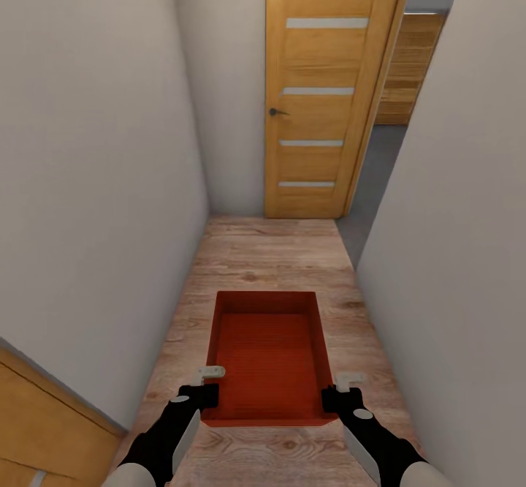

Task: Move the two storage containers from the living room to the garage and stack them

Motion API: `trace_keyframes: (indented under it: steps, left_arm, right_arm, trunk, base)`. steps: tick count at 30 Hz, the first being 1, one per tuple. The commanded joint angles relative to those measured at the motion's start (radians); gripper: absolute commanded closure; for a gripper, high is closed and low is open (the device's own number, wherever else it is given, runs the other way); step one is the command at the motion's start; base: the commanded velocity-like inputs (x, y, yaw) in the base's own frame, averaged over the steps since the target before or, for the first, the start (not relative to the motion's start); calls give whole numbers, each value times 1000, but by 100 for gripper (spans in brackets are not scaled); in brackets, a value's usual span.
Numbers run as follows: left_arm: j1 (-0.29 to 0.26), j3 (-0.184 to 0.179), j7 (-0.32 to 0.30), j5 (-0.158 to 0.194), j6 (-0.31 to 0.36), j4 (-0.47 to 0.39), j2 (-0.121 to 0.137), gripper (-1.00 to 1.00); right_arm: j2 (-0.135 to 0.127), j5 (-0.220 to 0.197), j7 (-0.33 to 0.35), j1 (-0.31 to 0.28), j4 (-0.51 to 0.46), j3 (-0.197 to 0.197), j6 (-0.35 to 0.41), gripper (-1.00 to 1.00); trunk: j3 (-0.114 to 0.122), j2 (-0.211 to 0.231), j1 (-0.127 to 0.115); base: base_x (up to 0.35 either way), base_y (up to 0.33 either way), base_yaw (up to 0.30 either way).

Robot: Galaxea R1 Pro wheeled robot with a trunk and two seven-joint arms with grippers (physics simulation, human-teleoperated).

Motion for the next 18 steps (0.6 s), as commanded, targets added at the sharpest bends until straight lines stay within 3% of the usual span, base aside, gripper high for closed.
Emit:
trace_keyframes:
  steps: [1,18]
  left_arm:
    - [-1,1,-82,5,5,-4,1,100]
    - [-1,1,-82,5,5,-4,1,100]
  right_arm:
    - [-27,-17,-2,-1,27,15,-1,100]
    - [-27,-17,-2,-1,27,14,-1,100]
  trunk:
    - [-1,-1,0]
    - [-1,-1,0]
  base:
    - [234,0,0]
    - [234,0,0]
